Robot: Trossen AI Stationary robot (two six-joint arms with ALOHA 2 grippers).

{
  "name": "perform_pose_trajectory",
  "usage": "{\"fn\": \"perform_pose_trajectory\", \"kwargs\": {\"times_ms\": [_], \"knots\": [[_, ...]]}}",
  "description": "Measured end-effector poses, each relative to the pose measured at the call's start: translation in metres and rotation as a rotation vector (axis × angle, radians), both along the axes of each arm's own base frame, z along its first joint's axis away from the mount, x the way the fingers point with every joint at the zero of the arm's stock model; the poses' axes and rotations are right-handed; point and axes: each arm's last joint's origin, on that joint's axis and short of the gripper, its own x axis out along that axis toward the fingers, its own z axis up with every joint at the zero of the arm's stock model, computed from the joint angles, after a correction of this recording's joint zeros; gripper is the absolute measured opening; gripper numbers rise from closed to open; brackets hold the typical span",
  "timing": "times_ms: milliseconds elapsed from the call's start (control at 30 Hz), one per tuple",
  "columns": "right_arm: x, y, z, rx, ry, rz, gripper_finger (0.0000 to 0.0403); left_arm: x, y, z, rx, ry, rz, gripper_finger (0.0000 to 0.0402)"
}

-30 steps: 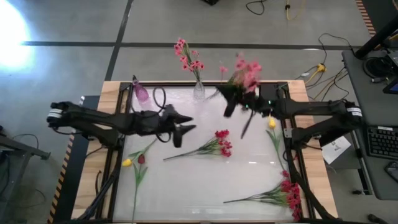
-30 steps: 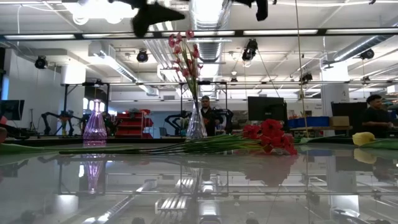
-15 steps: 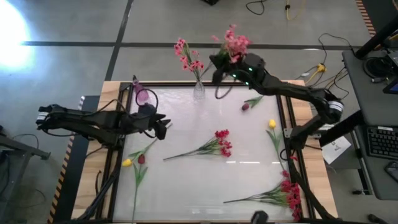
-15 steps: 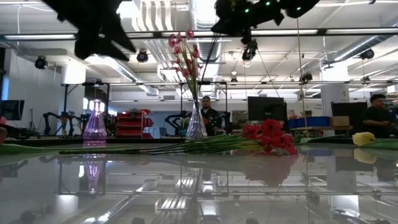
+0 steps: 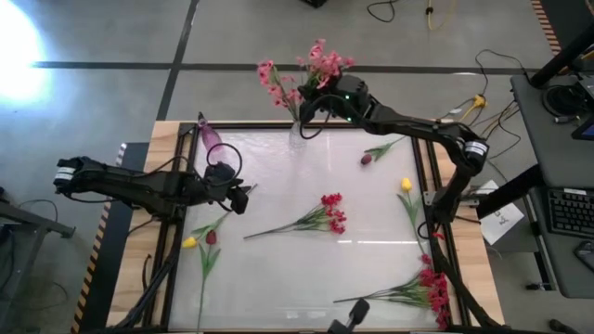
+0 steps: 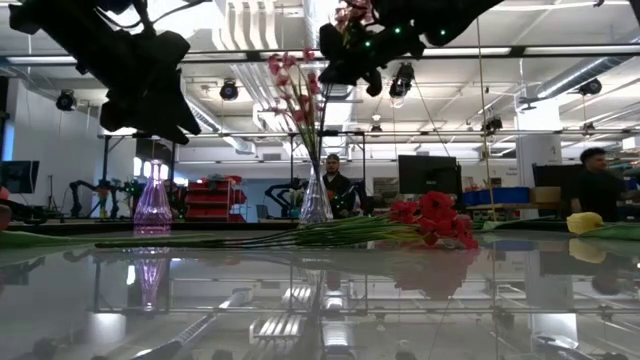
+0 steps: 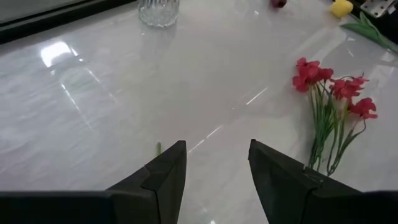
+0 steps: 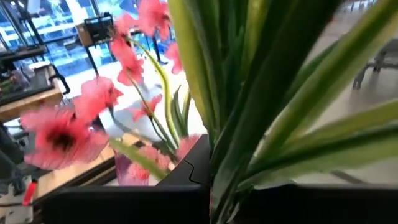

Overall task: Sort flowers into vase by color
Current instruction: Put the pink flowers into the transparent vase

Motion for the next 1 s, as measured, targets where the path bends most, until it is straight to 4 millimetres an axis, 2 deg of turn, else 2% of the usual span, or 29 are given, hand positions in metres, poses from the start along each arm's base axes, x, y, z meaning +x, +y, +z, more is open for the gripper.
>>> {"fn": "perform_pose_trajectory", "kwargs": {"times_ms": [267, 500, 700, 833, 1000], "knots": [[0.006, -0.001, -0.014, 0.036, 0.039, 0.019, 0.0012, 0.001, 0.000, 0.008, 0.024, 0.001, -0.024, 0.0162], [0.019, -0.005, -0.040, 0.070, 0.096, 0.027, 0.0012, 0.001, 0.000, 0.024, 0.057, 0.043, -0.055, 0.0162], [0.024, 0.002, -0.043, 0.014, 0.139, 0.079, 0.0017, -0.004, 0.000, 0.026, 0.017, 0.112, -0.078, 0.0162], [0.028, 0.011, -0.047, -0.024, 0.183, 0.150, 0.0055, -0.006, -0.003, 0.016, -0.066, 0.174, -0.156, 0.0164], [0.019, 0.018, -0.040, -0.017, 0.269, 0.172, 0.0139, -0.010, -0.005, 0.002, -0.158, 0.327, -0.151, 0.0181]]}}
